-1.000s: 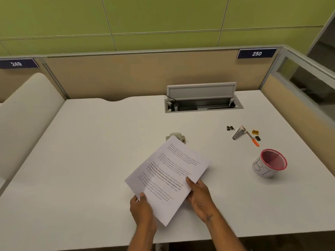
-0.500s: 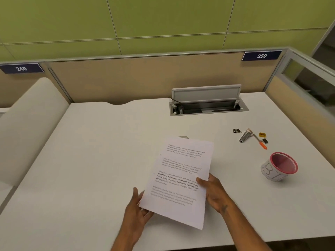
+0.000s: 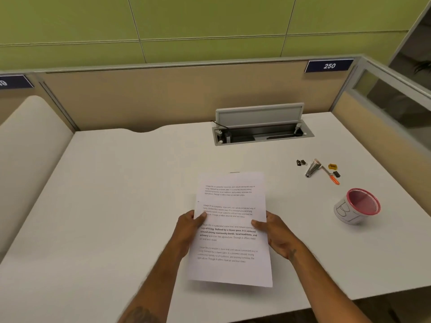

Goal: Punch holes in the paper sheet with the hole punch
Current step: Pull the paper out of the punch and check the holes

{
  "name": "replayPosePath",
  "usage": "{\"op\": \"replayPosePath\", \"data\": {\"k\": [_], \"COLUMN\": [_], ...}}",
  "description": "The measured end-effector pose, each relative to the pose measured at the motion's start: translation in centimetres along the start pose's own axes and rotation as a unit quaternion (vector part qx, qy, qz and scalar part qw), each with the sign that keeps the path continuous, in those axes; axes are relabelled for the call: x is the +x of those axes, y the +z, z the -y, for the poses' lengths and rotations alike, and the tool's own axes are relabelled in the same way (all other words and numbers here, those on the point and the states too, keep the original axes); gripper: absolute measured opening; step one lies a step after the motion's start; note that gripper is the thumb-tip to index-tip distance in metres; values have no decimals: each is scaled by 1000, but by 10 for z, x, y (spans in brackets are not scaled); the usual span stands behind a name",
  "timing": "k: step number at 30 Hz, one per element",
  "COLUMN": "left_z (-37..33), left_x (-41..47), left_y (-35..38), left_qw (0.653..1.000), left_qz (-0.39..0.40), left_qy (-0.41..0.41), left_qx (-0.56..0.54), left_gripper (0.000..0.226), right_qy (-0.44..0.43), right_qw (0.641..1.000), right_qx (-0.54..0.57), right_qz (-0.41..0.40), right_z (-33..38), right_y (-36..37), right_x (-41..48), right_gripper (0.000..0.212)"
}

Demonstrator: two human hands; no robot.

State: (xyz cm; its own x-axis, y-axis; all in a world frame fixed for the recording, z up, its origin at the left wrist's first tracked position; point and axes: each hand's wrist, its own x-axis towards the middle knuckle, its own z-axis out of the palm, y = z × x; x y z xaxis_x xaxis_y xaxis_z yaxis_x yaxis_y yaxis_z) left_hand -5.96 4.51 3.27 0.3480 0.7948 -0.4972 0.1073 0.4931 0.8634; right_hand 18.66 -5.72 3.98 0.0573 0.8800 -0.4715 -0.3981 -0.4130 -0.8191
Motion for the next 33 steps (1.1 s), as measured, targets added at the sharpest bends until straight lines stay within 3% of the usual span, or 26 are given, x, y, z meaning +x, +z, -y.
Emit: {"op": "replayPosePath", "data": {"k": [8,14,19,33], "left_z": [-2,7,18,10], "left_x": [-45,-83,-96,-100], "left_y": [18,31,36,46], "left_qw": [992,982,980,972], "left_qz": [-43,-66,-80,-120], "left_qy": [121,177,182,200], "left_qx": [-3,0,-12,-4], "left_gripper": [19,24,31,20], "right_qy": [-101,-142,-138,-219], "right_qw": [982,972,980,958], "right_qx": [-139,-158,-126,-128], "right_qz": [-81,-97,-71,-135], "right_z": [15,10,1,15], "right_y": [7,7,1,-8], "right_x": [-24,-50,-61,-72], "right_gripper": [24,19,27,17]}}
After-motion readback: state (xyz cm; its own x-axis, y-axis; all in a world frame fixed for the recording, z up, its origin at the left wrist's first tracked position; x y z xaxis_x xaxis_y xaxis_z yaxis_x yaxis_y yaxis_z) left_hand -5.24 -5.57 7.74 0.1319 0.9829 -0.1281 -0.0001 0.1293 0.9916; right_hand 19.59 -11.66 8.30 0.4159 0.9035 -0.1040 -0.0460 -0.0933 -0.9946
